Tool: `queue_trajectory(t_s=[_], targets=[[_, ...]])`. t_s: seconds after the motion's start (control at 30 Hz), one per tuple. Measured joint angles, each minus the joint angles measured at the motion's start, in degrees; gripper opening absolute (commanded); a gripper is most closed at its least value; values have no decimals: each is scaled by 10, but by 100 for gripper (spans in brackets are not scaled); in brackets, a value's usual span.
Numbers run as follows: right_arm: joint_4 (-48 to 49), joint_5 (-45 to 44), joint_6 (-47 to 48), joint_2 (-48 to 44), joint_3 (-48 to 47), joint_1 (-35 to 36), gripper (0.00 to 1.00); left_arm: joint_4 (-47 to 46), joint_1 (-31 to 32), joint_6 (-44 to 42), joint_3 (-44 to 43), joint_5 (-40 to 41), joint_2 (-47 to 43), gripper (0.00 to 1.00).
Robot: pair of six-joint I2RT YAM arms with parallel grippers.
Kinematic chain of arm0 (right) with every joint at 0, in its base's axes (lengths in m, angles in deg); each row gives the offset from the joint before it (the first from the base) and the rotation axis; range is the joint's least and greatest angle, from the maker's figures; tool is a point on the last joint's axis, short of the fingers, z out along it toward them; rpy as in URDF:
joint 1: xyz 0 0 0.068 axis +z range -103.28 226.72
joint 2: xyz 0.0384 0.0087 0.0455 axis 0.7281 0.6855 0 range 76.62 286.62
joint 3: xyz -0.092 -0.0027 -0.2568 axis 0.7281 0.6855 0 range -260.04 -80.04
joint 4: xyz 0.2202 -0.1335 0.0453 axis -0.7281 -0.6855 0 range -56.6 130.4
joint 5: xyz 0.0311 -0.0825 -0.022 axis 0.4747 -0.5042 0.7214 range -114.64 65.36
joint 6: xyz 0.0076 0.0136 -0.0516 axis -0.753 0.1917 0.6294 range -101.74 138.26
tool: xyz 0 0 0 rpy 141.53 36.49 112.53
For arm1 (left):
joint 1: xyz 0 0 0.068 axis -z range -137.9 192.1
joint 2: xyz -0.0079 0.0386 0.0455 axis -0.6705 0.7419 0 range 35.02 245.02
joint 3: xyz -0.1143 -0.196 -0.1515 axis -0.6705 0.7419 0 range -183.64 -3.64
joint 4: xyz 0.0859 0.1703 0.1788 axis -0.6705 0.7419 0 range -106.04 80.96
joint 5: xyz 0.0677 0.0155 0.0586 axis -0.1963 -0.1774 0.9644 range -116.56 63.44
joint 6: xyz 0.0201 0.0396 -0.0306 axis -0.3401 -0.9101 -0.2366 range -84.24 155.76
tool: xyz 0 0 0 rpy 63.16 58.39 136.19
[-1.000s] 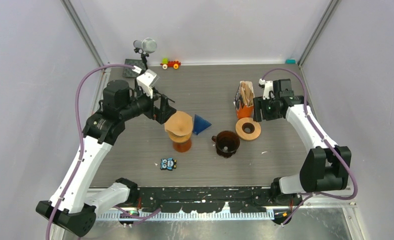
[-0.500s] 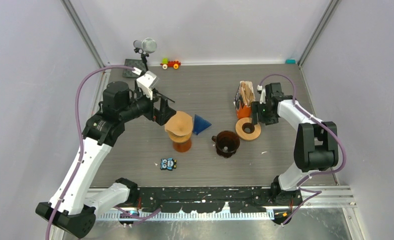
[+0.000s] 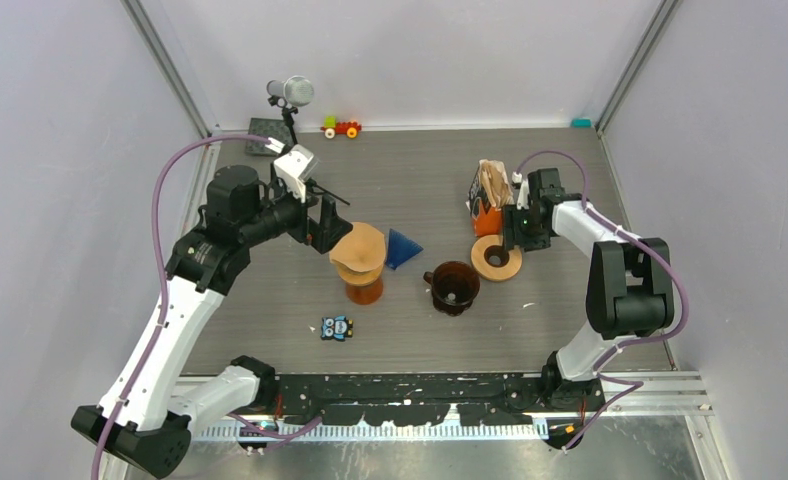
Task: Place the coffee filter in the dripper
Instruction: Pick up the dripper holder from the center of the board.
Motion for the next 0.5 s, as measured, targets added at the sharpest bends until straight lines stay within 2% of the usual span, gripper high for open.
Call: queue_trajectory(t_s=[0.1,0.3,0.5], targets=[[3,0,-1,0,3,0,58,0,0,0,0,0,-1,100],[0,-1,-3,0,16,-1,65,0,0,0,0,0,-2,100],[-3,0,-3,-35,24,-1,66,0,0,0,0,-1,-2,100]])
